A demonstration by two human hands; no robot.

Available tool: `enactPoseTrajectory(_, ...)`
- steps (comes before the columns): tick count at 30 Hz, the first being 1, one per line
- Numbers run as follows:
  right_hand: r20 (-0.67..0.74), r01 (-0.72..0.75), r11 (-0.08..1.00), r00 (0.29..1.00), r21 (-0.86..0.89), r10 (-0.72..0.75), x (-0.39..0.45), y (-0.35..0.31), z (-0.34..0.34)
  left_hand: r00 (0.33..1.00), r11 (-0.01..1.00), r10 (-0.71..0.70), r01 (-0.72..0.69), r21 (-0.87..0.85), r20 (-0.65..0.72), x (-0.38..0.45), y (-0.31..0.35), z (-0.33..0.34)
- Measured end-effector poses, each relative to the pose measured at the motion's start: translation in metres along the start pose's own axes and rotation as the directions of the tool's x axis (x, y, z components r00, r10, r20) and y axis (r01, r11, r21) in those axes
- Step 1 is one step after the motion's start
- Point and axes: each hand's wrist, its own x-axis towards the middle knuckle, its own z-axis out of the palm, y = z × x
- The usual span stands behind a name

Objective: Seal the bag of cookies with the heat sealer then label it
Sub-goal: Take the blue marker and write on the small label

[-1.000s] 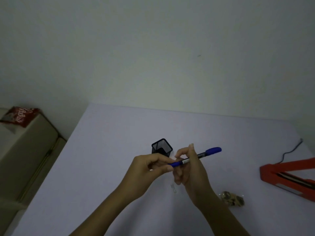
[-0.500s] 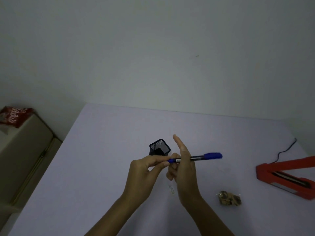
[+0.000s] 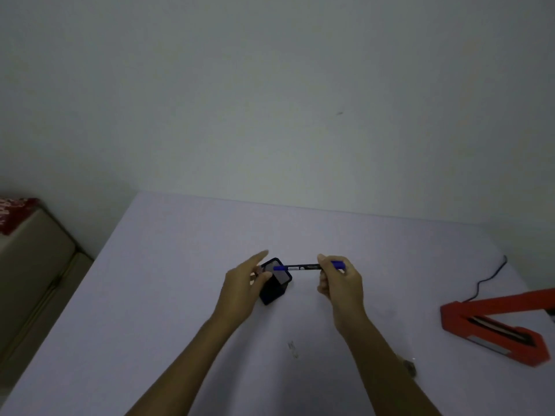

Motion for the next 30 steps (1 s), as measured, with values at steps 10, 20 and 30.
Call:
enactPoseTrajectory(10, 0.15, -0.045, 0.866, 0.979, -0.498, 0.137, 0.054, 0.06, 0.027, 0.922, 0.908, -0.384, 0.37, 0.197, 0.039, 0.009, -0.076, 0.017)
enactPoseTrajectory(20, 0.318, 0.123, 0.681, 0.933, -0.722, 0.168, 0.06, 0.079, 0.024, 0.923, 0.899, -0.384, 0.373, 0.23, 0.006, 0.004, -0.096, 0.023)
enactPoseTrajectory(30, 0.347, 0.281, 0.242, 0.888, -0.929, 0.303, -0.024, 0.19, -0.07, 0.917, 0.892, -0.373, 0.311, 0.329, 0.144, -0.008, -0.126, 0.067)
